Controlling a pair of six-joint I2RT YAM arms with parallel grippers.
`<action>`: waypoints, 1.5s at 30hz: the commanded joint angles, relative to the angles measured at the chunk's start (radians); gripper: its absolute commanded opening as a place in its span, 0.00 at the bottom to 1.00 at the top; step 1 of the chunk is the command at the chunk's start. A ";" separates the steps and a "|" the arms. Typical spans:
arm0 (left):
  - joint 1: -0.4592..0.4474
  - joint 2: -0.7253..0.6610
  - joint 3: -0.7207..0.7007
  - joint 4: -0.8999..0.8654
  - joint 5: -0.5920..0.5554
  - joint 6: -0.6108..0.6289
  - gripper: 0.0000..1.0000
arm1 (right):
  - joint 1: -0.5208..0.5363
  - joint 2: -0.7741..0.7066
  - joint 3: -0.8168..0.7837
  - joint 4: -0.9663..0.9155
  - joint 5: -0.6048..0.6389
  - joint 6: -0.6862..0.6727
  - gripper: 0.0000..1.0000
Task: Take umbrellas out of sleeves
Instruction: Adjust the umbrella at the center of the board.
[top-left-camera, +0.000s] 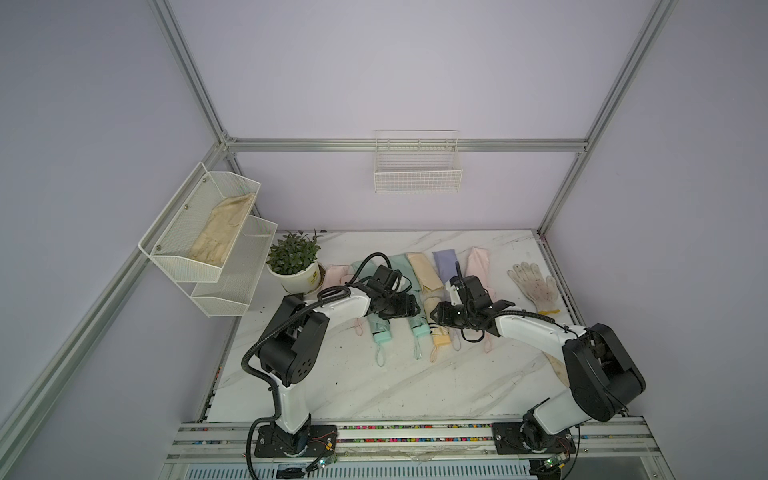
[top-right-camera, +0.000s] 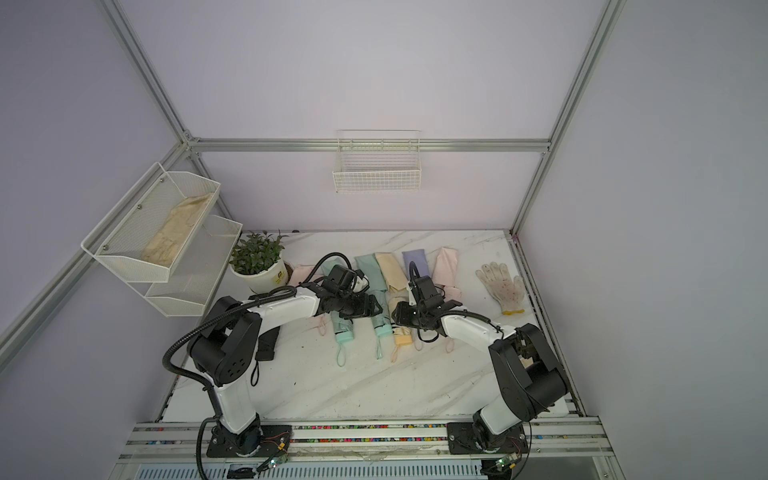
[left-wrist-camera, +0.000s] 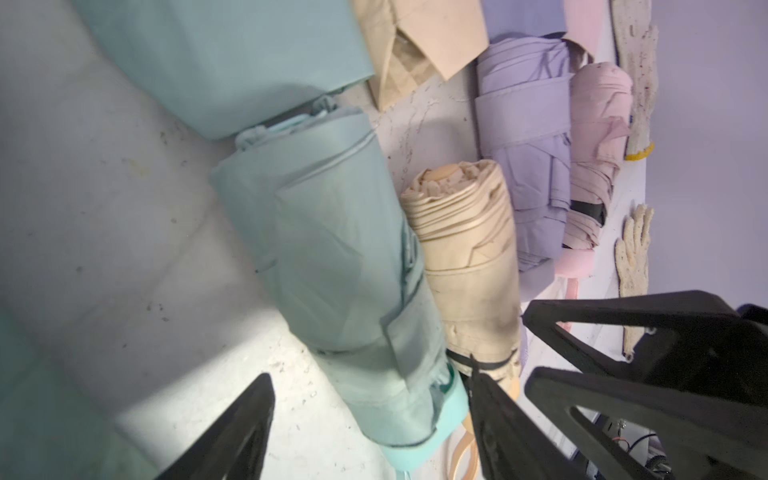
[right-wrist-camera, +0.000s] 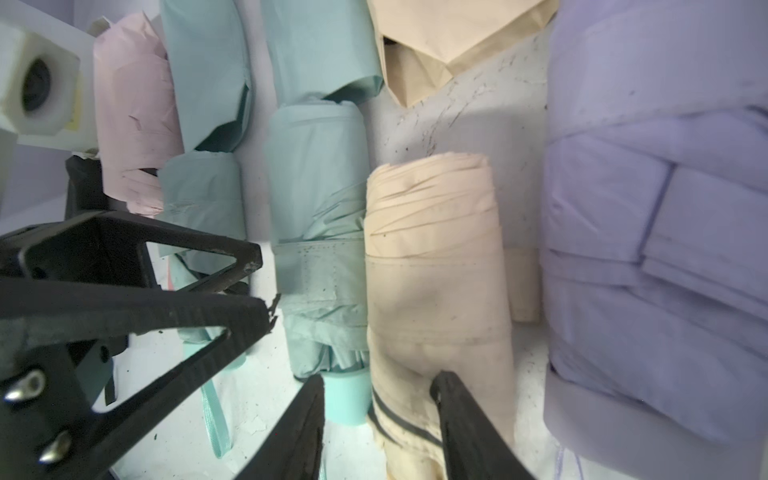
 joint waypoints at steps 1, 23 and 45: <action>-0.016 -0.101 -0.012 0.020 0.021 0.007 0.72 | 0.002 -0.080 -0.006 0.000 0.023 0.000 0.47; -0.132 0.103 0.128 0.049 0.031 -0.019 0.21 | -0.108 -0.332 -0.040 -0.134 0.162 -0.036 0.46; -0.136 0.071 0.130 -0.046 -0.081 0.026 0.26 | -0.130 -0.342 -0.064 -0.135 0.145 -0.048 0.47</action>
